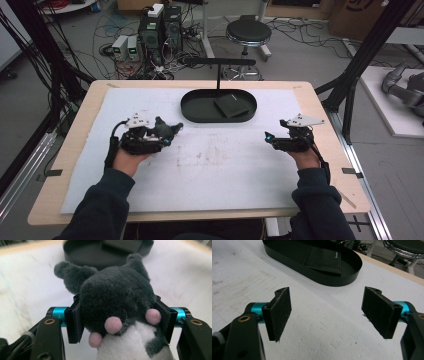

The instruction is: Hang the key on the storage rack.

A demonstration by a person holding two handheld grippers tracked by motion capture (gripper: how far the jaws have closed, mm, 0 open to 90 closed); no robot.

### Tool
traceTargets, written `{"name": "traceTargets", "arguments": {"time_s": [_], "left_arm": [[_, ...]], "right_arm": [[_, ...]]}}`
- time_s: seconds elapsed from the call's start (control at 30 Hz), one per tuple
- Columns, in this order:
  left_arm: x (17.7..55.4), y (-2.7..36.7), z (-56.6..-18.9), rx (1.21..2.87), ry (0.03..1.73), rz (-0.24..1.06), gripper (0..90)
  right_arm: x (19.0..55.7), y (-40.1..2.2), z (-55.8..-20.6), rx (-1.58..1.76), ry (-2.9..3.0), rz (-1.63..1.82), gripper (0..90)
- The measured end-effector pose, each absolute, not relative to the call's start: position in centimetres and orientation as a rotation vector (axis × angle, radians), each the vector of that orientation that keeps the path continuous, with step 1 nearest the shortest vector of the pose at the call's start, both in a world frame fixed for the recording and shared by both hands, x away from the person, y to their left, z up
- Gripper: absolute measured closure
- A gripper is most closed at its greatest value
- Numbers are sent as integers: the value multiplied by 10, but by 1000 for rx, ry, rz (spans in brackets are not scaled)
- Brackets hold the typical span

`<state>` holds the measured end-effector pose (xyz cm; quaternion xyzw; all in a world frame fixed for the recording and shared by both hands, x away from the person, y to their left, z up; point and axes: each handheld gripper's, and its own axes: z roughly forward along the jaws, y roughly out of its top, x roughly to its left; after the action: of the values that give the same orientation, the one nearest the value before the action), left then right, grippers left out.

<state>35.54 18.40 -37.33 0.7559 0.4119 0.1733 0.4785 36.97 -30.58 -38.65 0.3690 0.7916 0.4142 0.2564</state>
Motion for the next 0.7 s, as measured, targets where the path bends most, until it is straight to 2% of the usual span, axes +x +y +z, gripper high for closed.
{"name": "traceTargets", "arguments": {"time_s": [0.37, 0.7], "left_arm": [[397, 185, -321, 1715, 939, 520, 368], [451, 161, -298, 1691, 933, 500, 369]], "right_arm": [[370, -309, -384, 1007, 2120, 1163, 243], [370, -311, -383, 1007, 2108, 1179, 243]]}}
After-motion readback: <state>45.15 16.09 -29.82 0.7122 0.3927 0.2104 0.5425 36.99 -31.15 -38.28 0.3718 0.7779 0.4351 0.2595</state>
